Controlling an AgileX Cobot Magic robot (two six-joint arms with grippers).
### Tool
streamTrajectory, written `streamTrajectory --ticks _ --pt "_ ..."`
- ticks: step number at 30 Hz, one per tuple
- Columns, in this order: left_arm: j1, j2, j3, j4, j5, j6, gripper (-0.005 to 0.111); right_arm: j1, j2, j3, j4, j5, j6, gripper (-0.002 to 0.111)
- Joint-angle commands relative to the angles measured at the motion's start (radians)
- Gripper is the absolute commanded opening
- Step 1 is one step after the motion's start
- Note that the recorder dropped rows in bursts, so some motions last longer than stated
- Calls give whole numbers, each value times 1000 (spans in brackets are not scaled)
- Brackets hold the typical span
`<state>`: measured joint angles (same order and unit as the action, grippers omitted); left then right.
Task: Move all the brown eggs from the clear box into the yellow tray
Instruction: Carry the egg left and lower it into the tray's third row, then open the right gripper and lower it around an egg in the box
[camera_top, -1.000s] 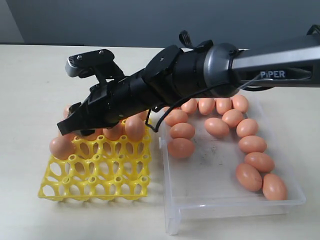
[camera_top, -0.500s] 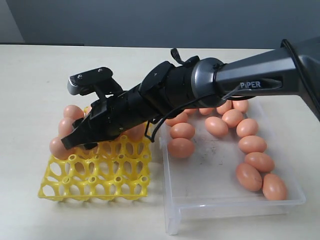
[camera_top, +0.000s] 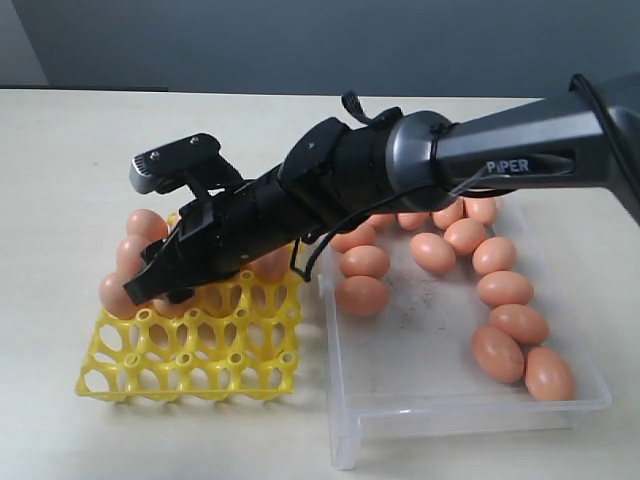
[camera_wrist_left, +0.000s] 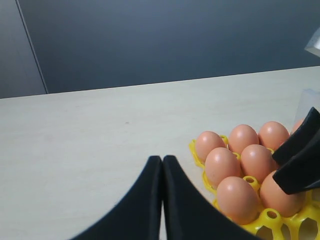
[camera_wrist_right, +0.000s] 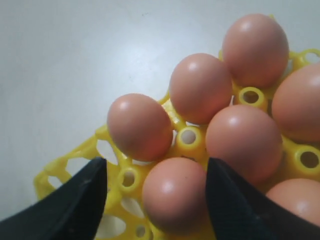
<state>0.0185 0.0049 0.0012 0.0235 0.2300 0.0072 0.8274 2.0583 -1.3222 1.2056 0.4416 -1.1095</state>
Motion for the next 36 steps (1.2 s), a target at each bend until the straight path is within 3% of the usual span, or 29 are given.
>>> streamTrajectory --ticks 1,3,7,10,12,15,24,36 --pt "-11 -5 -1 -1 -6 0 0 -2 -116 2 -224 9 174 57" --pt "-11 -5 -1 -1 -6 0 0 -2 -186 2 -391 17 343 57" --pt "-11 -5 -1 0 -5 0 0 -2 -299 0 -932 137 913 57" --pt "-11 -5 -1 0 -5 0 0 -2 -340 0 -1323 389 1254 57" --pt "-11 -5 -1 0 -5 0 0 -11 -339 0 -1524 598 1374 57" --pt "-11 -5 -1 0 -5 0 0 -76 -325 3 -1546 716 1380 57" --pt "-11 -5 -1 0 -5 0 0 -241 -245 24 -1487 509 1281 35" --pt "-11 -5 -1 0 -5 0 0 -268 -59 20 -1458 442 1206 44"
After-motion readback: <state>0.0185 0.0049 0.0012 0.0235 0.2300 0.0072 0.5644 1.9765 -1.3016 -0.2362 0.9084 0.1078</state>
